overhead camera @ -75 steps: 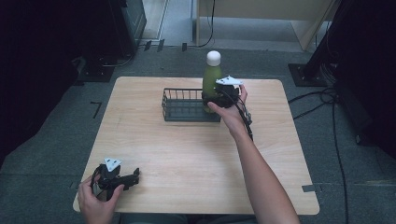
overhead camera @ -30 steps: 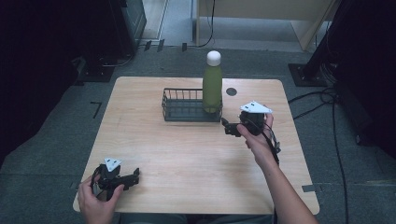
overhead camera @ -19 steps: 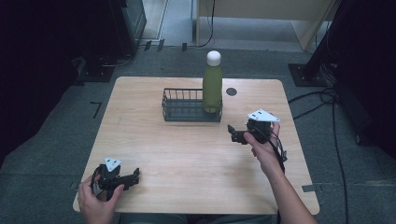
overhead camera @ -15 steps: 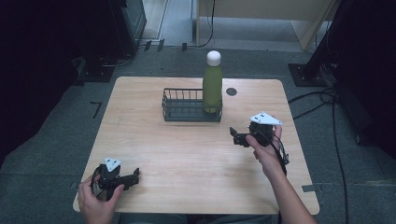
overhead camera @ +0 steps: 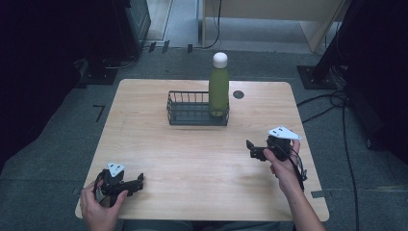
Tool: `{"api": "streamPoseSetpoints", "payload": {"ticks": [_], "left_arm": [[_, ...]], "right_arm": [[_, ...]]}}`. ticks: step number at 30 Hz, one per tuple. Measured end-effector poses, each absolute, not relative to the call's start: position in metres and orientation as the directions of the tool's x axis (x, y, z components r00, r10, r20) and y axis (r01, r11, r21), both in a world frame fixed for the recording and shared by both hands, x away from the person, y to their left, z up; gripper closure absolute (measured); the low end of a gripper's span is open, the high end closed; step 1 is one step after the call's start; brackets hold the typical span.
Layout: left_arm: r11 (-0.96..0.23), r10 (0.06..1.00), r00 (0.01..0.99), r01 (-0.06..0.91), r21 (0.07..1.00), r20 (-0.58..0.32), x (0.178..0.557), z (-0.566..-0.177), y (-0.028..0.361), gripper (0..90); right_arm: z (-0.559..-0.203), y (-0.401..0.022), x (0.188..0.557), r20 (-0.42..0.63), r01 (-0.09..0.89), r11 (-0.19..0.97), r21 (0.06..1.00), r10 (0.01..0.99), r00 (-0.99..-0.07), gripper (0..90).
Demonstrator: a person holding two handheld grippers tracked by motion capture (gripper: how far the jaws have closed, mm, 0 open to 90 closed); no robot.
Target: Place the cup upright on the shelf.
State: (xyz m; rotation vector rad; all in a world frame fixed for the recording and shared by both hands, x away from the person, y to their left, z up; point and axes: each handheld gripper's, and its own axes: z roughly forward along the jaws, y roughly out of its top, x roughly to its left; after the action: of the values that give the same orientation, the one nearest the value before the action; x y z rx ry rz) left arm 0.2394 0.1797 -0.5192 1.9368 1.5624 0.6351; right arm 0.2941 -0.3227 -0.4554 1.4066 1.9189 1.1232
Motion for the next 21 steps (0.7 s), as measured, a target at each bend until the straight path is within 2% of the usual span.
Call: {"api": "streamPoseSetpoints", "payload": {"ticks": [21], "left_arm": [[-0.159, 0.978, 0.206, 0.710, 0.686, 0.013, 0.239, -0.519, 0.180, 0.0]], "right_arm": [[-0.485, -0.368, 0.259, 0.107, 0.573, 0.062, 0.817, 0.960, -0.257, 0.0]]}}
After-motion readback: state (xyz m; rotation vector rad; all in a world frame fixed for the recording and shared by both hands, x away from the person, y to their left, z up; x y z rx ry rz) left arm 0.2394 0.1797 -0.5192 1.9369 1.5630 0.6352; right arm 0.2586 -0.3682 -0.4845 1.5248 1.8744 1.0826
